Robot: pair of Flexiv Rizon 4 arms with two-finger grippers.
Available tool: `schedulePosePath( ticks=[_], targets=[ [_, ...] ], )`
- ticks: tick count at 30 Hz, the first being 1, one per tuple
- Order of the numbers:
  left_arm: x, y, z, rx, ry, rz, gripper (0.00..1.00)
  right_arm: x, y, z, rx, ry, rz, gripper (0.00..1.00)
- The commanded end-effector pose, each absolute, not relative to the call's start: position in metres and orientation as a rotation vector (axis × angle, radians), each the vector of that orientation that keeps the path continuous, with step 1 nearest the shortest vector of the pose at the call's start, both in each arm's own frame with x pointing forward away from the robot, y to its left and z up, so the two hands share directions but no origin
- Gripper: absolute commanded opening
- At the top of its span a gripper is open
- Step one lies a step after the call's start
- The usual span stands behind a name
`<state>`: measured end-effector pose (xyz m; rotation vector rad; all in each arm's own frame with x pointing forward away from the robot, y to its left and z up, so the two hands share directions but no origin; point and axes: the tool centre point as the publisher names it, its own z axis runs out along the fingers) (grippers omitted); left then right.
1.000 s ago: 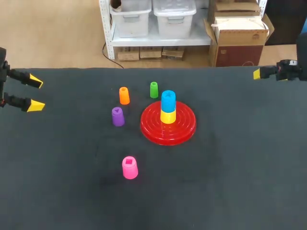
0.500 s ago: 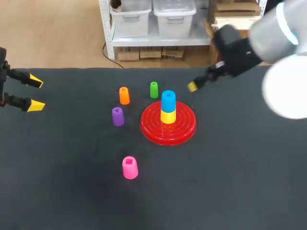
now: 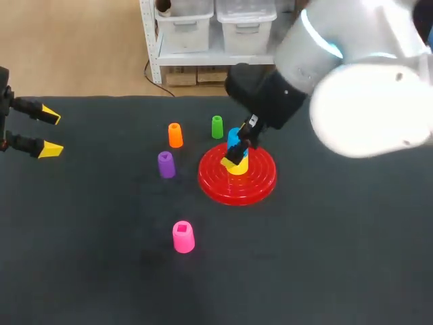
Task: Pick up and stack the cylinders on the red base in this order: pink,purple,orange,green
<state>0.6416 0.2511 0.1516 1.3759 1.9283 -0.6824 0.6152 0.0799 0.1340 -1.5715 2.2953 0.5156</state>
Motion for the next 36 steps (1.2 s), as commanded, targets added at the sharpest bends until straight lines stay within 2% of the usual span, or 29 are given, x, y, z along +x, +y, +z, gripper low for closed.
schedulePosePath(
  ticks=[1, 12, 23, 36],
  targets=[
    [0.642, 0.251, 0.150, 1.376, 1.924, -0.683, 1.00, 0.626, 0.081, 0.138, -2.262, 2.082, 0.577, 1.00],
    [0.642, 0.251, 0.150, 1.376, 1.924, -0.683, 1.00, 0.628, 0.083, 0.137, -2.329, 2.095, 0.562, 1.00],
    [0.642, 0.251, 0.150, 1.376, 1.924, -0.683, 1.00, 0.601, 0.136, 0.115, -2.716, 1.904, 0.257, 1.00],
    [0.642, 0.251, 0.150, 1.376, 1.924, -0.683, 1.00, 0.553, 0.146, 0.102, -2.581, 1.905, 0.043, 1.00]
  ],
)
